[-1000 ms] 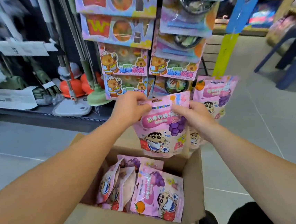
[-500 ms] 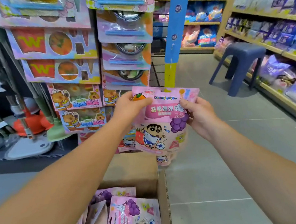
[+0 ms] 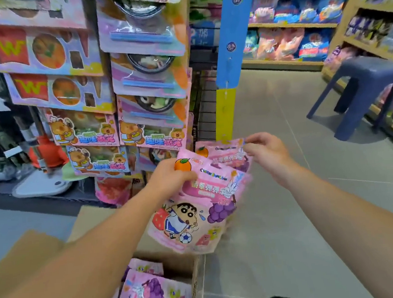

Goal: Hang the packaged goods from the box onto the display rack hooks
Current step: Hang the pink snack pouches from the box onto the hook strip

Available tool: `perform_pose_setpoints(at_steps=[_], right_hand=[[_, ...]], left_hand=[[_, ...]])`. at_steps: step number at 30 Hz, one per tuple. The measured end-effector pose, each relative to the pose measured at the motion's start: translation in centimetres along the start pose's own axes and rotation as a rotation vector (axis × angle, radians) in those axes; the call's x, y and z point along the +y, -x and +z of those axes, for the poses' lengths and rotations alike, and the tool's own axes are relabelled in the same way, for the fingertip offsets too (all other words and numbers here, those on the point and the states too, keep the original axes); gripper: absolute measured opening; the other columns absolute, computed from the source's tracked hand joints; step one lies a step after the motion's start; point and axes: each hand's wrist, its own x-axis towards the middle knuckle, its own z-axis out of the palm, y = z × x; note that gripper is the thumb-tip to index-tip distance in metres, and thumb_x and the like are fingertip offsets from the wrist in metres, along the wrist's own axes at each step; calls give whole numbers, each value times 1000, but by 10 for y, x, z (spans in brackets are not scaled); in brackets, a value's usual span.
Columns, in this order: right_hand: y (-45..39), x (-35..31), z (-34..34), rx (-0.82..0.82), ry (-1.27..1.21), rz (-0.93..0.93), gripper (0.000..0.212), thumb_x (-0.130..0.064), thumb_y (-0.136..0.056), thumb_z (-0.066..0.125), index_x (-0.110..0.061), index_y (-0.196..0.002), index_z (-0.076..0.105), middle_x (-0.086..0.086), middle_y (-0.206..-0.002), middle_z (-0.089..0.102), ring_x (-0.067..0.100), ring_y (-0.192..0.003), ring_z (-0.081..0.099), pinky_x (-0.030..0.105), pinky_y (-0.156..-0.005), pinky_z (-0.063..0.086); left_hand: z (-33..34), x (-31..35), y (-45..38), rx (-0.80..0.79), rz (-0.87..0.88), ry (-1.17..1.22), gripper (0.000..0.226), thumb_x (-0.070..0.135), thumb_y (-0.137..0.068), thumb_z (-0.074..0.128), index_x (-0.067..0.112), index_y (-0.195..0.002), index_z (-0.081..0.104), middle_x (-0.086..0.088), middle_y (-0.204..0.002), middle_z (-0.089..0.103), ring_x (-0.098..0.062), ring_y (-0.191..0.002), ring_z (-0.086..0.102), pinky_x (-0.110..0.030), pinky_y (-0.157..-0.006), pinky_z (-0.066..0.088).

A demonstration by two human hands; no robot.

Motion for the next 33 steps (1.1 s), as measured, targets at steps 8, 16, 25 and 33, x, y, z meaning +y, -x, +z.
perform_pose_setpoints(at_steps=[8, 16, 25, 33], right_hand=[[-42, -3, 4, -60, 135, -165, 36, -8, -83, 67, -19, -115, 55, -4, -105, 59, 19, -91, 60, 33, -83, 50], [-62, -10, 0, -92, 163, -241, 23, -9, -87, 62, -23, -105, 59, -2, -106, 63, 24, -76, 69, 31, -70, 54], [-69, -44, 12, -73, 193, -274, 40, -25, -90, 65, -21, -128, 53, -9, -108, 60, 23, -82, 67, 32, -70, 57], [-82, -61, 19, -64, 305, -187, 32, -33, -97, 56, -3, -98, 64, 6, -78, 62, 16, -59, 64, 46, -76, 58]], left_hand=[[21, 10, -10, 100, -42, 106, 18, 20, -82, 74, 3, -80, 67, -13, -79, 73, -27, -73, 72, -38, -73, 58], [31, 28, -21, 105, -23, 125, 33, 18, -85, 71, 13, -58, 53, 4, -45, 52, -7, -39, 50, -17, -43, 40], [27, 30, -30, 115, -9, 281, 34, 14, -88, 68, 18, -59, 51, 10, -41, 54, -4, -39, 54, -14, -40, 39], [28, 37, -46, 124, 4, 308, 23, 18, -84, 72, 16, -65, 59, -5, -70, 70, -21, -69, 72, -27, -59, 52]])
